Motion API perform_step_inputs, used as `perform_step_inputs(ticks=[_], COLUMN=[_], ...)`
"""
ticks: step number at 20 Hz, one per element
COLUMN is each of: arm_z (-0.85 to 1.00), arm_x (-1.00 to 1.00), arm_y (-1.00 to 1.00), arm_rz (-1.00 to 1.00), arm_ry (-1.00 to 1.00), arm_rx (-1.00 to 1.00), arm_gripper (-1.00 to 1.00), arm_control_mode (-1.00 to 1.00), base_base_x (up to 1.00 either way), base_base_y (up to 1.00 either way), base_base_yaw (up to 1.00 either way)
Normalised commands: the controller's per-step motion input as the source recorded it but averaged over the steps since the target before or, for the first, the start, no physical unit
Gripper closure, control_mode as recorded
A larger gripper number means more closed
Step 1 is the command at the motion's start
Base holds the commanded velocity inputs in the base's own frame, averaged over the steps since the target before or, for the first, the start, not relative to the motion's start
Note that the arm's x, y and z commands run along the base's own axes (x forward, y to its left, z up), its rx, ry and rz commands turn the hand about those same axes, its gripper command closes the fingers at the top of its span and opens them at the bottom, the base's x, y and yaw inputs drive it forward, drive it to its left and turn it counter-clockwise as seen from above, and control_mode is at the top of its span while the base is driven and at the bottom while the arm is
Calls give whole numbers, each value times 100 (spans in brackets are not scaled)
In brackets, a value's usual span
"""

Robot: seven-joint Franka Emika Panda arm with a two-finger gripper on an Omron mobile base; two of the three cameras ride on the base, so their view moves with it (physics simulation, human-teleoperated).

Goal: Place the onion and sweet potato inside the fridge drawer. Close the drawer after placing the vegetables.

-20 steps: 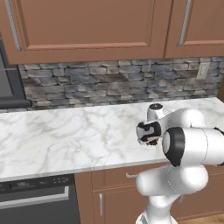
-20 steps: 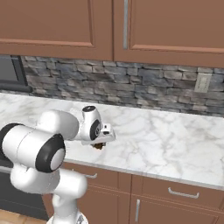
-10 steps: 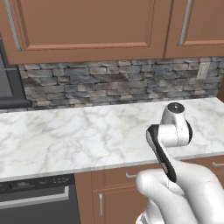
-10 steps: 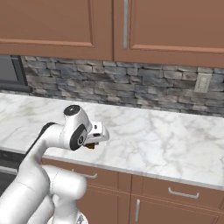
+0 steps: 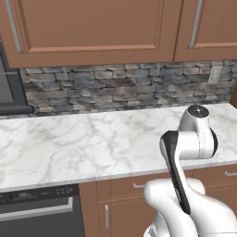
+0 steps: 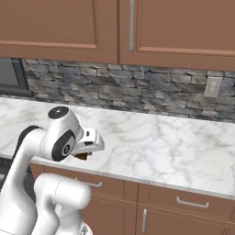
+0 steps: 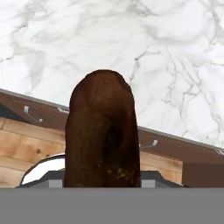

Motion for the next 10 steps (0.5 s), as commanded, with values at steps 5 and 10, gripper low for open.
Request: perform_step_inputs(ticks=[5, 10], arm_z=[0, 0], arm_x=[-23, -10], arm_y=[36, -8], arm_rz=[3, -2], arm_ry=[0, -1], arm_rx=[-4, 1], arm_gripper=[100, 100], arm_control_mode=[-100, -100], base_base_x=[0, 0], base_base_y=[0, 0], base_base_yaw=[0, 0])
